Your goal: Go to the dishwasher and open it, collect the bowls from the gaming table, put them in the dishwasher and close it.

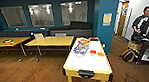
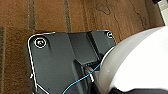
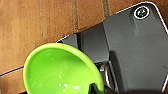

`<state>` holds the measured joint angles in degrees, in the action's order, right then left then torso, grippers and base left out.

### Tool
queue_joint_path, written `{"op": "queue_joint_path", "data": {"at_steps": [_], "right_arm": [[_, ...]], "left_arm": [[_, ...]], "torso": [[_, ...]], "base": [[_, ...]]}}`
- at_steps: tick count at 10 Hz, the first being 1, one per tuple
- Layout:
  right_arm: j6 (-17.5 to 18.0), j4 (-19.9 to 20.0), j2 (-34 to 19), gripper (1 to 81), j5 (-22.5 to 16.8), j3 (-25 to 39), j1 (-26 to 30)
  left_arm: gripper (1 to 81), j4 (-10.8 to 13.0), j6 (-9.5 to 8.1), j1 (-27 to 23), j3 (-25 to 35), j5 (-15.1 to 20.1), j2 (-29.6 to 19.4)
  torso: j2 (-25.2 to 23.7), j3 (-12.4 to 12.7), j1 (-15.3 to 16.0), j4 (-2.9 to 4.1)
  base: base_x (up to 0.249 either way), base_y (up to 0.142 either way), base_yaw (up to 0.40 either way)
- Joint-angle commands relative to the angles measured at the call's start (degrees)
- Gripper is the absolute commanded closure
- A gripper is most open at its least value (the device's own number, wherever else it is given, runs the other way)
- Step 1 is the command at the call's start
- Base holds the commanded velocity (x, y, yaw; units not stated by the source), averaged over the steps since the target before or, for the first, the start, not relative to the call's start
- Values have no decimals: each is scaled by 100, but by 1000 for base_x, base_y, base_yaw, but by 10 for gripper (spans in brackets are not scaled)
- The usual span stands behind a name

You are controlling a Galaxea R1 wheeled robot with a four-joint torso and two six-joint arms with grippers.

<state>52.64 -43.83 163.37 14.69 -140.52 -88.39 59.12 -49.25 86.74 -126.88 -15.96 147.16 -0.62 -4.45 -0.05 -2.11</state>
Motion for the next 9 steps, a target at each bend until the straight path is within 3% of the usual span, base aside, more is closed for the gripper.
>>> {"op": "queue_joint_path", "data": {"at_steps": [1,9], "right_arm": [[10,-161,15,811,-159,-62,221],[10,-161,-74,811,-133,-53,150]], "left_arm": [[811,47,21,-223,-56,-21,-108],[811,47,21,-222,-74,-21,-108]], "torso": [[0,0,5,0],[0,2,5,0]], "base": [[-113,0,0],[-113,0,0]]}}
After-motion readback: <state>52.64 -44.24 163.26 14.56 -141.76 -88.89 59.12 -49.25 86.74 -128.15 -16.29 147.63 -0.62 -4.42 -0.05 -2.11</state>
